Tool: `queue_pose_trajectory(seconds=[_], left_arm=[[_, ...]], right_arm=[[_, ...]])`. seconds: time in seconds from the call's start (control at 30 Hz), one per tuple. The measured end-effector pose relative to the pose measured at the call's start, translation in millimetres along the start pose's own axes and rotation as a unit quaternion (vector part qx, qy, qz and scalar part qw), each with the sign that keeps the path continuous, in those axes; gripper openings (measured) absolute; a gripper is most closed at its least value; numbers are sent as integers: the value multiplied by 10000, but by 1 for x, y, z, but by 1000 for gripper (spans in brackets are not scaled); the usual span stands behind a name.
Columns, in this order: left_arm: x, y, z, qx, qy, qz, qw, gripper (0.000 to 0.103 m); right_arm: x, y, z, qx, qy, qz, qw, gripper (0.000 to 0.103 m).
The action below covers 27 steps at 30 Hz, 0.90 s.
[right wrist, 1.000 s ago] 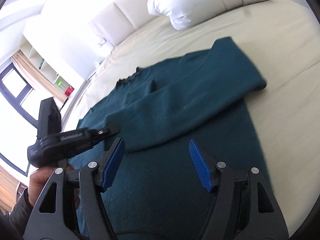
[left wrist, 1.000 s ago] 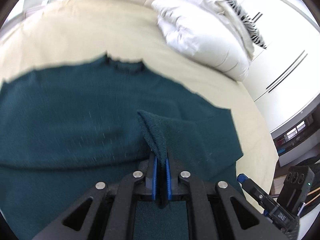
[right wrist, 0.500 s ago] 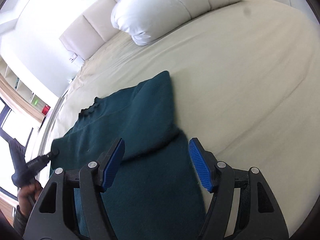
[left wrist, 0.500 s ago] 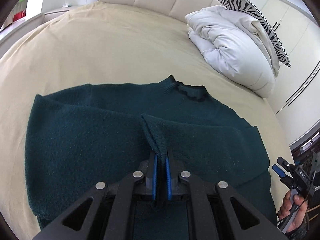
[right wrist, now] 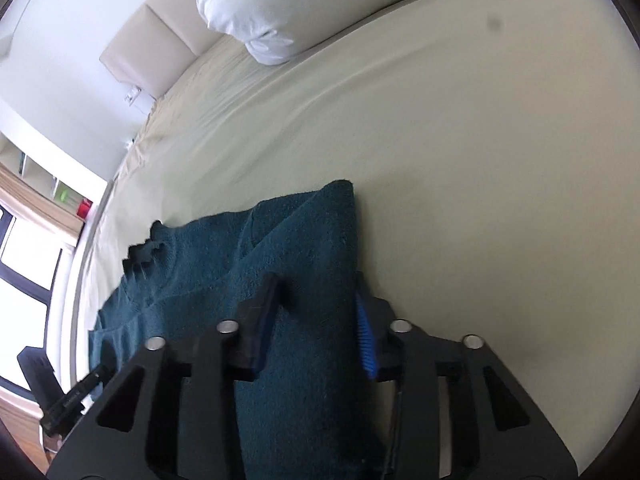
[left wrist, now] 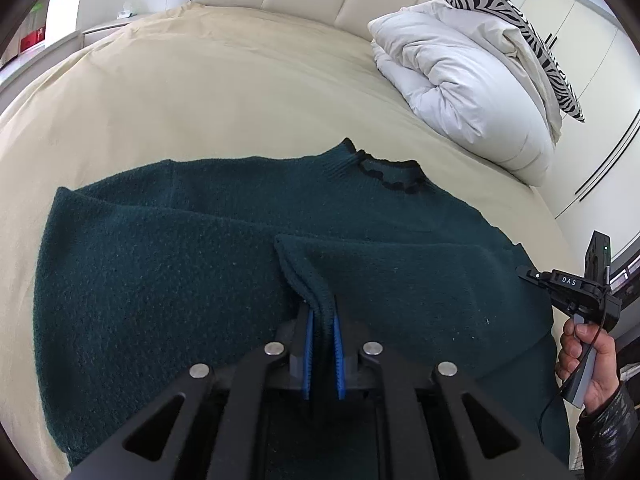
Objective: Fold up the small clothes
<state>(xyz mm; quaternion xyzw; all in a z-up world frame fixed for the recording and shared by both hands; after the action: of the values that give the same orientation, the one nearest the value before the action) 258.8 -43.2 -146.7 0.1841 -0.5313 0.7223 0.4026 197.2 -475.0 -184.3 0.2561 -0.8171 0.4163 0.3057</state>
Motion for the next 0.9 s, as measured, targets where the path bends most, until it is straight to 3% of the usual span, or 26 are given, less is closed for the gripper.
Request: queue_pose_trajectory(seconds=[0.07, 0.17, 0.23, 0.43, 0.53, 0.6, 0.7, 0.73, 0.77, 0.83, 0.87, 0.9], left_arm=[[7, -1, 3, -74, 6, 134, 9999, 9], [8, -1, 7, -138, -12, 296, 9995, 9], [-6, 3, 1, -95, -61, 95, 9999, 9], [-9, 4, -5, -42, 37, 75, 10000, 12], [-6, 5, -6, 40, 87, 58, 9999, 14], [-5, 8, -4, -5, 58, 64, 10000, 16], [-4, 10, -1, -32, 0, 76, 10000, 16], [-4, 10, 0, -73, -30, 57, 10000, 14], [-3, 10, 1, -122, -65, 41, 9999, 12], [-1, 10, 3, -176, -84, 18, 9998, 9], [2, 9, 4, -182, -81, 29, 9998, 9], [5, 10, 4, -187, -81, 59, 9998, 8]], right_arm=[[-7, -2, -4, 173, 226, -3, 9996, 6], [1, -8, 0, 8, 132, 151, 9998, 6], [7, -10, 4, -70, 70, 242, 9997, 5], [-6, -3, 29, -449, -268, 70, 9986, 7], [12, -2, 30, -499, -282, -22, 9984, 20], [29, 5, 29, -494, -327, 3, 9982, 51], [44, 27, 14, 151, -101, -165, 9997, 52], [44, 33, 8, 374, -35, -239, 9990, 52], [43, 40, 3, 651, 118, -285, 9974, 44], [40, 48, -4, 1188, 571, -242, 9910, 21], [39, 49, -3, 1115, 477, -298, 9922, 11], [40, 48, 0, 958, 397, -301, 9942, 8]])
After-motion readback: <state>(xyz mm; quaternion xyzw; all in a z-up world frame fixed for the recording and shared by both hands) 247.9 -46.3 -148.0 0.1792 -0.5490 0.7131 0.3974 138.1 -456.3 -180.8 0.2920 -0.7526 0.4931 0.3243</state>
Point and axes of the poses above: each gripper's, at about its wrist camera, not at the fingertips, and x roughly against the way its jaws point, z to its right, y to its underside, the point moved 3 cm from there along -x, roughly the way its jaws point, and after that the axes turned 5 degrees about z, right-handed, at the moved point
